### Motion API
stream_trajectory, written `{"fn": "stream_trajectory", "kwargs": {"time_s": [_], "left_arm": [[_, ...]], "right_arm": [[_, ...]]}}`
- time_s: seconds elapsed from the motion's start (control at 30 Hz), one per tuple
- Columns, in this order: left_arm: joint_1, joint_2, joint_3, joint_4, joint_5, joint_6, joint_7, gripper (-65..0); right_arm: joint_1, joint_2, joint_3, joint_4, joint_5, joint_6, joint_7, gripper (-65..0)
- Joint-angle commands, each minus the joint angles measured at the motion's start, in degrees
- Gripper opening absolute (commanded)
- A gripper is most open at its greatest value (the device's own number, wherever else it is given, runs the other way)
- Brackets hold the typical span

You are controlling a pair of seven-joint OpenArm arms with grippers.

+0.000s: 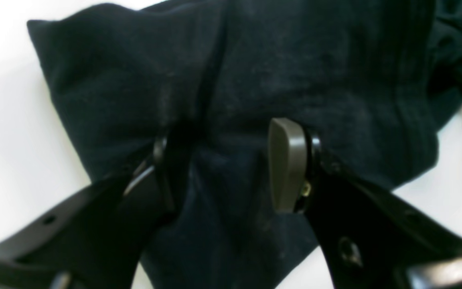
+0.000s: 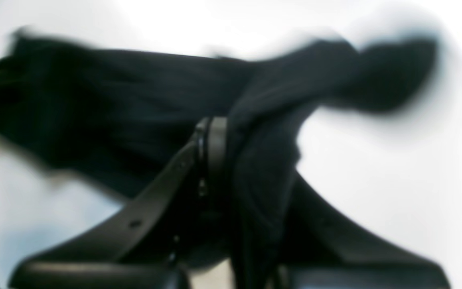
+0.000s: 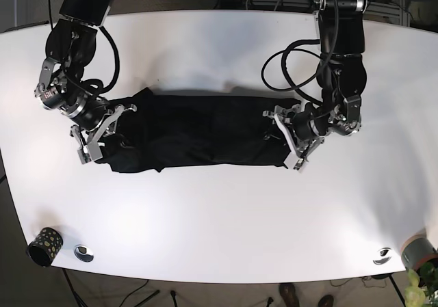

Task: Fold the T-shirt properly
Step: 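Fold both strip ends inward toward each other with both grippers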

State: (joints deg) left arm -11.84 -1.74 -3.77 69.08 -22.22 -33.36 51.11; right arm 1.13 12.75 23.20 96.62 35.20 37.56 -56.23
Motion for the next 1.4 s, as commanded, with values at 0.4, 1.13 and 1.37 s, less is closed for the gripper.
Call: {"fn": "stream_trajectory", "kwargs": {"time_s": [0.4, 1.13, 1.37], "left_arm": [[-1.75, 6.44, -0.14, -6.0, 1.78, 0.27, 2.91, -35.7], [-1.83, 6.44, -0.23, -5.74, 1.78, 0.27, 2.91, -35.7], [-1.83, 6.53, -0.23, -5.65, 1.6, 0.09, 2.91, -35.7]], "right_arm": [[1.64, -4.53, -16.3, 11.21, 0.71, 0.64, 1.68, -65.0], [9.03, -5.41, -28.87, -0.57, 0.71, 0.29, 1.77, -65.0], [10.79, -5.41, -29.84, -2.42, 0.62, 0.11, 1.85, -54.2]]}}
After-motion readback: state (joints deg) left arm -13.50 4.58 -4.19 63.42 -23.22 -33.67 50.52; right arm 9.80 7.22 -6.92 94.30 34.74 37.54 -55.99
